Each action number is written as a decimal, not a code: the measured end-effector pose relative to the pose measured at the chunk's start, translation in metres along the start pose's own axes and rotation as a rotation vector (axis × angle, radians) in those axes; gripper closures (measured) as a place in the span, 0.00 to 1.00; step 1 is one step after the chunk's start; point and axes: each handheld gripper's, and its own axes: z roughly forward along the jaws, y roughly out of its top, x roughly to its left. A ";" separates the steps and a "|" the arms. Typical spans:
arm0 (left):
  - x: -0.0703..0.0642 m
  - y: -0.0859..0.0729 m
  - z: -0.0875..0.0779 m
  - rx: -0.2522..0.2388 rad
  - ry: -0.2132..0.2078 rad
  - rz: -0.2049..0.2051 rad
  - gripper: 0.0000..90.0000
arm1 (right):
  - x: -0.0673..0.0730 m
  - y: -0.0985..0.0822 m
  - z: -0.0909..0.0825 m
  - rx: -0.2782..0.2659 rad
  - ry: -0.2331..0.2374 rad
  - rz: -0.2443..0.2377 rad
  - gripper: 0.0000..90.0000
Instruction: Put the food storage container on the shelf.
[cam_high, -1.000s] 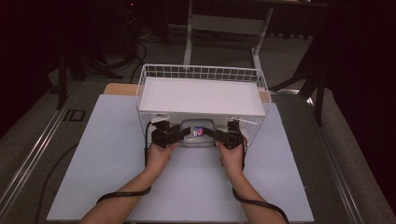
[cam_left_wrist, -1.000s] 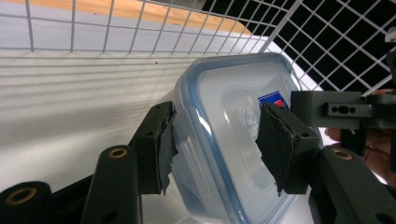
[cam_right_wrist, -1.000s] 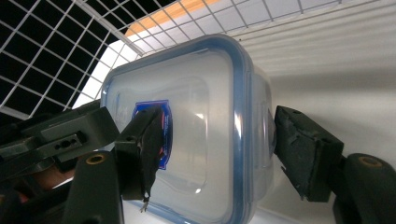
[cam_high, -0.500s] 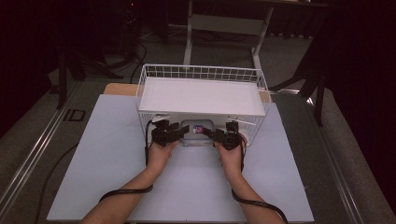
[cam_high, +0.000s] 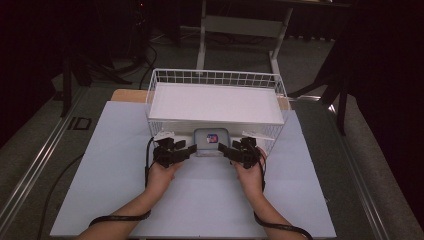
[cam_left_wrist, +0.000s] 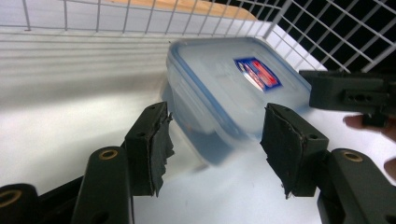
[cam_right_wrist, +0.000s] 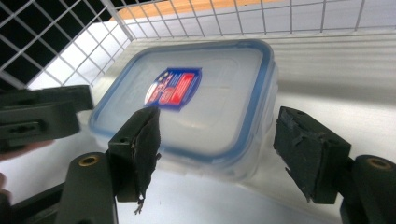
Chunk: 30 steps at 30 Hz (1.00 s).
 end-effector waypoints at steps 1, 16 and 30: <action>-0.002 -0.003 -0.007 0.011 -0.005 0.019 0.48 | 0.001 -0.001 -0.002 0.003 -0.003 -0.018 0.35; -0.017 -0.023 -0.056 0.054 -0.068 0.107 0.48 | 0.022 -0.015 -0.021 0.010 0.044 -0.089 0.39; -0.019 -0.039 -0.066 0.002 -0.149 0.165 0.06 | 0.041 -0.033 -0.012 0.062 0.066 -0.164 1.00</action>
